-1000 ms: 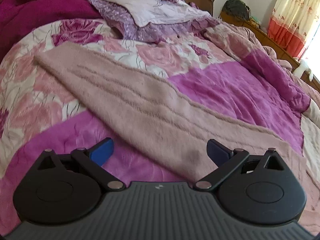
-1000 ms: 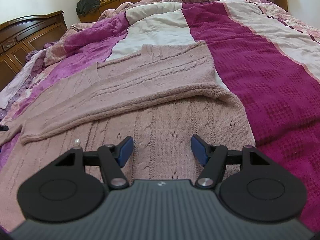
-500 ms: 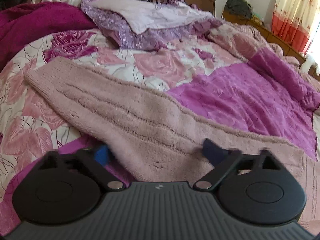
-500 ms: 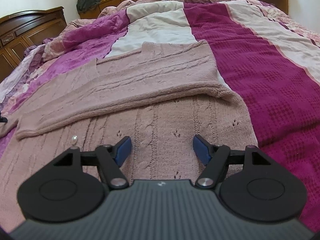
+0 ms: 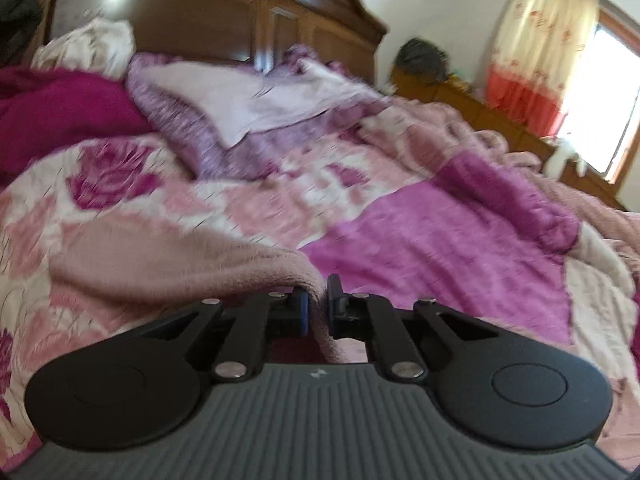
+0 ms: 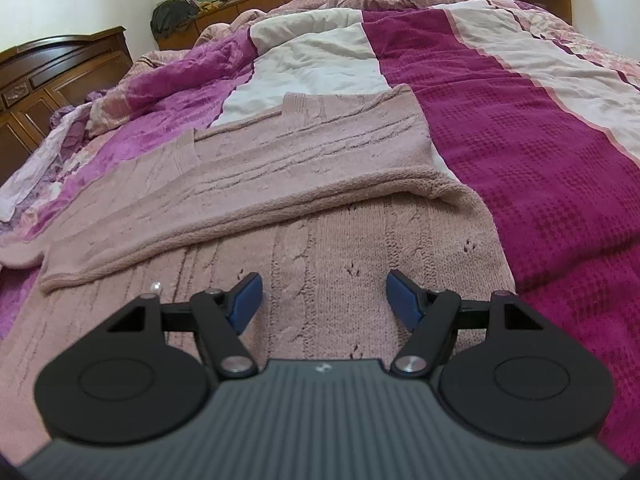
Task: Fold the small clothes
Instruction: 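Lay the sleeve across the cardigan body and open the left gripper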
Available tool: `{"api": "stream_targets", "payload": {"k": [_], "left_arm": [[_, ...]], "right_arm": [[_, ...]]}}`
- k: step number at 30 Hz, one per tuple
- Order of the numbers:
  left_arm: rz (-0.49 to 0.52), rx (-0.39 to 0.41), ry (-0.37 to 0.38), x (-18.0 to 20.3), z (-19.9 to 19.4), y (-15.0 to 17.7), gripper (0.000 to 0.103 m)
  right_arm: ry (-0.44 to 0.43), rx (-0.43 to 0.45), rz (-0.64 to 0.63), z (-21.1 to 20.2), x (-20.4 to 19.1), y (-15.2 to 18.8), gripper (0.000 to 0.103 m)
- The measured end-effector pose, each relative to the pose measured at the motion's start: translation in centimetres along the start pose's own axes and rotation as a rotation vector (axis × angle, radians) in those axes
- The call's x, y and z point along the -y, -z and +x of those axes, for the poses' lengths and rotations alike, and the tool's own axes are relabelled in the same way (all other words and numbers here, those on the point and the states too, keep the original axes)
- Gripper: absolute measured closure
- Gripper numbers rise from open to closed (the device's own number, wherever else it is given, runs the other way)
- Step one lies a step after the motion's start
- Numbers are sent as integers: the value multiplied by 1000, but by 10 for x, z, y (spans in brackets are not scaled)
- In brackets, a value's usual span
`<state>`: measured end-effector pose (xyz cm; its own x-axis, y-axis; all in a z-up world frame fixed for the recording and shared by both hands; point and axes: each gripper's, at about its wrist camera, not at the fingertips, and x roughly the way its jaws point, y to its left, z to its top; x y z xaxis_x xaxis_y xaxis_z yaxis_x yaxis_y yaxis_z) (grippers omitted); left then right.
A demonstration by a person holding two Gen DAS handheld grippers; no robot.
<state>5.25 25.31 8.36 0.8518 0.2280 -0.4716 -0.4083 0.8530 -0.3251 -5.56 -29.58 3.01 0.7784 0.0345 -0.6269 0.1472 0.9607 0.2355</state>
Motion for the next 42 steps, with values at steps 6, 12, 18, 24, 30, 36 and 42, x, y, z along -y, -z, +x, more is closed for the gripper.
{"api": "stream_targets", "payload": {"k": [6,12,18,24,30,36,42], "left_arm": [[22,45,114,33,-27,-12,94],[53,85,248,78,-58,-20,94],[112,95,380,139,-85,-18,94],[213,62,464,207,-101,13,94],[290,-36,515,256,-97,62,94],[387,-168,521,284,-79,125,94],[461,-267,501,287,-67,174,94]], "right_arm": [[-17,20,24,-11,2,-3,32],[-19,41,39,-19,7,-4,32],[-24,50,86,-22,16,-2,32],[-37,62,104,-23,21,-1,32],[-45,60,137,-22,28,3,32],[-61,57,172,-21,35,5,32],[-79,51,197,-18,40,7,33]]}}
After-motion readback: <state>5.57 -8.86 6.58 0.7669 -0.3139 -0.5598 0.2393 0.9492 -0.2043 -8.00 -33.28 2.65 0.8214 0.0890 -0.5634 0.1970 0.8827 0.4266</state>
